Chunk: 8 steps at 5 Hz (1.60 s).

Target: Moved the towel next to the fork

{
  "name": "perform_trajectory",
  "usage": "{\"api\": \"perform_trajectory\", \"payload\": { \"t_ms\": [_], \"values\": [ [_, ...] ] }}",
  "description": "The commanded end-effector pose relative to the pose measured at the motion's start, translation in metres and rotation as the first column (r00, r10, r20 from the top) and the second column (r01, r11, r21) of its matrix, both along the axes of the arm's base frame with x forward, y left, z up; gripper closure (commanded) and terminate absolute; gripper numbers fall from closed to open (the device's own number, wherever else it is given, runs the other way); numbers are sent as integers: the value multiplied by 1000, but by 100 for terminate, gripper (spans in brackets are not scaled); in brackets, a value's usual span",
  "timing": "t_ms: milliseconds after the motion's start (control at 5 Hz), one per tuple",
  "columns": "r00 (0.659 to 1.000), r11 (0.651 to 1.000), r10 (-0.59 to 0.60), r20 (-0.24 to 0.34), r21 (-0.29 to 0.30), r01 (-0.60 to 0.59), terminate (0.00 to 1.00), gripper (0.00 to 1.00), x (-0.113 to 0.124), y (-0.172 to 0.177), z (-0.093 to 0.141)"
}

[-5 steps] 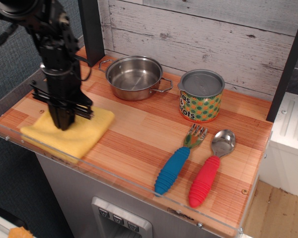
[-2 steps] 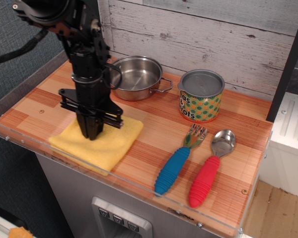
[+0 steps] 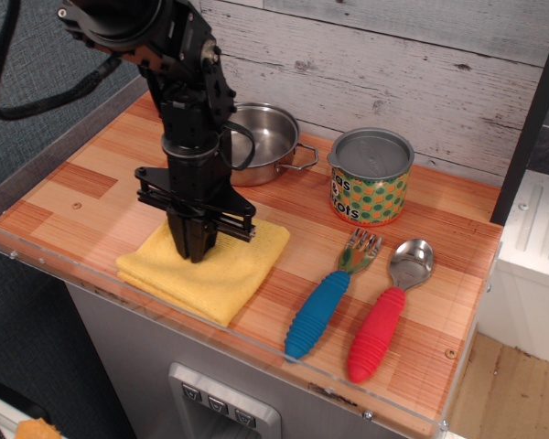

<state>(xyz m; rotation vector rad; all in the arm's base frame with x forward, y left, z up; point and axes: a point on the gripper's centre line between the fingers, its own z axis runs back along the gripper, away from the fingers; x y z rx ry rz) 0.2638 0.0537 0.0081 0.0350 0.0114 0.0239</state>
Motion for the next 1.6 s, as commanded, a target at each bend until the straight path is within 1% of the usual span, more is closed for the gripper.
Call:
{"api": "perform_trajectory", "payload": {
  "t_ms": [0, 200, 400, 600, 800, 1000, 1200, 1400],
  "values": [
    [999, 1000, -13, 32, -3, 13, 0, 100, 7, -12, 8],
    [999, 1000, -11, 30, 2, 11, 0, 100, 8, -12, 7],
    [998, 1000, 2, 63, -2, -2, 0, 100, 7, -10, 17],
    [998, 1000, 14, 68, 14, -15, 0, 100, 9, -6, 25],
    [996, 999, 25, 89, 18, -27, 0, 0, 9, -3, 33],
    [994, 1000, 11, 106, 18, -13, 0, 0, 10, -4, 43],
    [986, 1000, -9, 167, 20, 6, 0, 0, 11, -5, 57],
    [985, 1000, 0, 173, 14, -3, 0, 0, 9, -2, 71]
  ]
}}
